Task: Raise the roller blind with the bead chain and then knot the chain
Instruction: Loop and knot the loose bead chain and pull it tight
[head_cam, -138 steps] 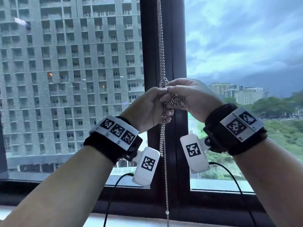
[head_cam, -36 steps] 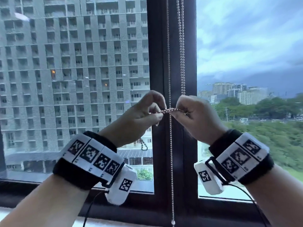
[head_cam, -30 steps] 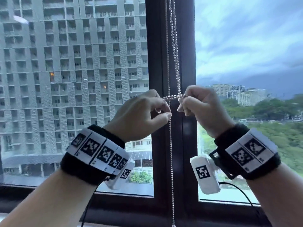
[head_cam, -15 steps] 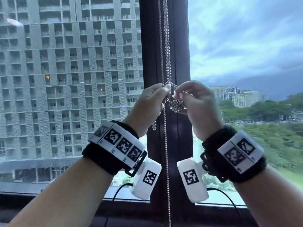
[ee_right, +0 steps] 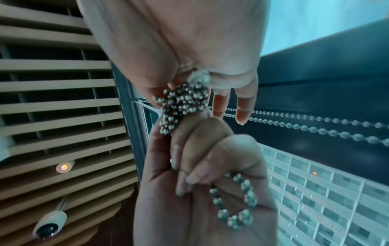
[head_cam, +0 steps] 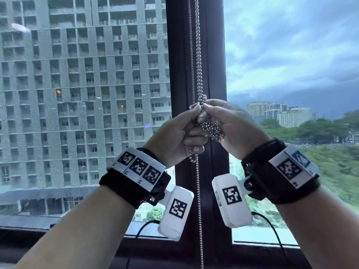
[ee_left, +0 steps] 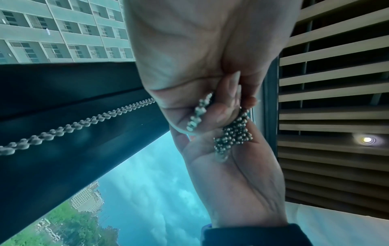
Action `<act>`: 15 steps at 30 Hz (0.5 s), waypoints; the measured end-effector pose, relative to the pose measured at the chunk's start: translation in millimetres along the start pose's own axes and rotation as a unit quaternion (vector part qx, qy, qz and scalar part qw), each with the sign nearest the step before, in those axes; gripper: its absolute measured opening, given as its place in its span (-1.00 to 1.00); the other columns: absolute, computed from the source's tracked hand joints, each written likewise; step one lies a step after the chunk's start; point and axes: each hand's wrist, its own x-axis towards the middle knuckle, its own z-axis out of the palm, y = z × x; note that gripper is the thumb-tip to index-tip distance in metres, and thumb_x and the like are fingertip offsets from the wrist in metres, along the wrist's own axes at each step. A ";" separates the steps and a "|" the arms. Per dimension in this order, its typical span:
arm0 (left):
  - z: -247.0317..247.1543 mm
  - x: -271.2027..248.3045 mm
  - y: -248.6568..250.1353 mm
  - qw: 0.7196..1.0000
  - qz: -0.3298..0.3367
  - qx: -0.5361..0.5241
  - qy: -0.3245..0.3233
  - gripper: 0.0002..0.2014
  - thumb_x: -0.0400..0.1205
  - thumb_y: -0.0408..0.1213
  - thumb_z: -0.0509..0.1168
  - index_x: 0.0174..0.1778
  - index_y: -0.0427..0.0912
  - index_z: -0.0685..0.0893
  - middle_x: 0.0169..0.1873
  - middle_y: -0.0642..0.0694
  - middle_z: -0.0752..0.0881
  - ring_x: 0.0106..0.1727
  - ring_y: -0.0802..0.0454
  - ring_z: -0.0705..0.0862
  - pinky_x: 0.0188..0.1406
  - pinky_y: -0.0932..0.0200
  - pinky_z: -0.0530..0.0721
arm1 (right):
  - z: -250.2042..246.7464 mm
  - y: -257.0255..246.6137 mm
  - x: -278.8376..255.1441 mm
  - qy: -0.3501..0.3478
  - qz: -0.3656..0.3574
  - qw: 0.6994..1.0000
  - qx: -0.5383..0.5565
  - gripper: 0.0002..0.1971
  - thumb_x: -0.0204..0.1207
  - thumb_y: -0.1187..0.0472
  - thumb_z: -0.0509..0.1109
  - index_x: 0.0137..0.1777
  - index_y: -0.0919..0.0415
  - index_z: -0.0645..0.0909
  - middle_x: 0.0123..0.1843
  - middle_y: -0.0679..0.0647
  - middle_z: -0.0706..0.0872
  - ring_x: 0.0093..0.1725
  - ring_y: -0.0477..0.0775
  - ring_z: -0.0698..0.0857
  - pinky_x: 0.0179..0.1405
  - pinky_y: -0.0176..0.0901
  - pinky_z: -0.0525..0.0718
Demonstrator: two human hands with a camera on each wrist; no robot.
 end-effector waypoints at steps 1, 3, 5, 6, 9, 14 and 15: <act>0.6 -0.1 0.0 1.000 0.000 0.007 0.004 -0.65 0.72 -0.03 -0.05 -0.34 -0.06 0.41 -0.69 0.17 0.36 -0.68 0.28 0.24 -0.56 0.35 0.31 | 0.1 0.6 0.4 0.002 -0.009 1.000 -0.011 -0.82 0.64 0.32 0.20 0.11 0.42 0.55 -0.47 -0.01 0.65 -0.39 -0.02 0.57 -0.34 -0.22 0.58; 0.0 0.8 -1.3 0.999 0.002 0.029 0.017 -0.64 0.73 -0.04 -0.04 -0.35 -0.05 0.44 -0.69 0.17 0.35 -0.66 0.27 0.23 -0.55 0.34 0.30 | -0.2 2.8 0.6 0.016 -0.039 0.998 -0.046 -0.86 0.65 0.33 0.20 -0.01 0.40 0.56 -0.51 -0.06 0.62 -0.44 -0.09 0.57 -0.39 -0.33 0.59; -1.5 1.4 -4.2 0.998 0.016 0.057 0.032 -0.64 0.73 -0.07 -0.01 -0.34 -0.05 0.50 -0.63 0.14 0.36 -0.62 0.24 0.26 -0.55 0.34 0.32 | -0.2 5.6 0.7 0.046 -0.071 0.991 -0.101 -0.83 0.66 0.33 0.20 -0.12 0.34 0.57 -0.53 -0.08 0.60 -0.46 -0.13 0.57 -0.36 -0.35 0.59; -2.8 1.3 -6.1 0.996 0.027 0.073 0.042 -0.66 0.73 -0.09 0.02 -0.32 -0.05 0.53 -0.57 0.12 0.38 -0.59 0.23 0.30 -0.53 0.33 0.35 | 0.1 7.0 0.4 0.061 -0.083 0.986 -0.131 -0.80 0.66 0.31 0.20 -0.17 0.31 0.57 -0.51 -0.07 0.60 -0.45 -0.11 0.57 -0.33 -0.29 0.60; -8.1 -1.2 -10.1 0.984 0.063 0.130 0.107 -0.75 0.72 -0.15 0.10 -0.21 -0.05 0.61 -0.39 0.11 0.58 -0.40 0.18 0.49 -0.34 0.25 0.47 | -2.9 10.1 -1.0 0.114 -0.101 0.963 -0.223 -0.72 0.67 0.17 0.18 -0.29 0.13 0.53 -0.35 0.13 0.59 -0.29 0.09 0.55 -0.19 0.01 0.54; -16.2 -5.1 -8.9 0.952 0.094 0.212 0.200 -0.71 0.72 -0.15 0.10 -0.30 -0.01 0.60 -0.33 0.22 0.66 -0.14 0.17 0.56 0.09 0.01 0.36 | -9.0 8.7 -5.8 0.150 -0.083 0.972 -0.160 -0.64 0.65 0.03 0.18 -0.40 0.09 0.38 -0.41 0.09 0.39 -0.23 0.12 0.39 -0.16 -0.02 0.38; -16.5 -5.4 -9.0 0.949 0.096 0.217 0.206 -0.71 0.71 -0.15 0.11 -0.30 -0.01 0.61 -0.30 0.20 0.65 -0.12 0.16 0.55 0.11 0.00 0.35 | -9.9 10.2 -7.5 0.149 -0.085 0.974 -0.148 -0.63 0.60 0.00 0.23 -0.44 0.08 0.41 -0.45 0.04 0.43 -0.24 0.13 0.42 -0.14 0.00 0.42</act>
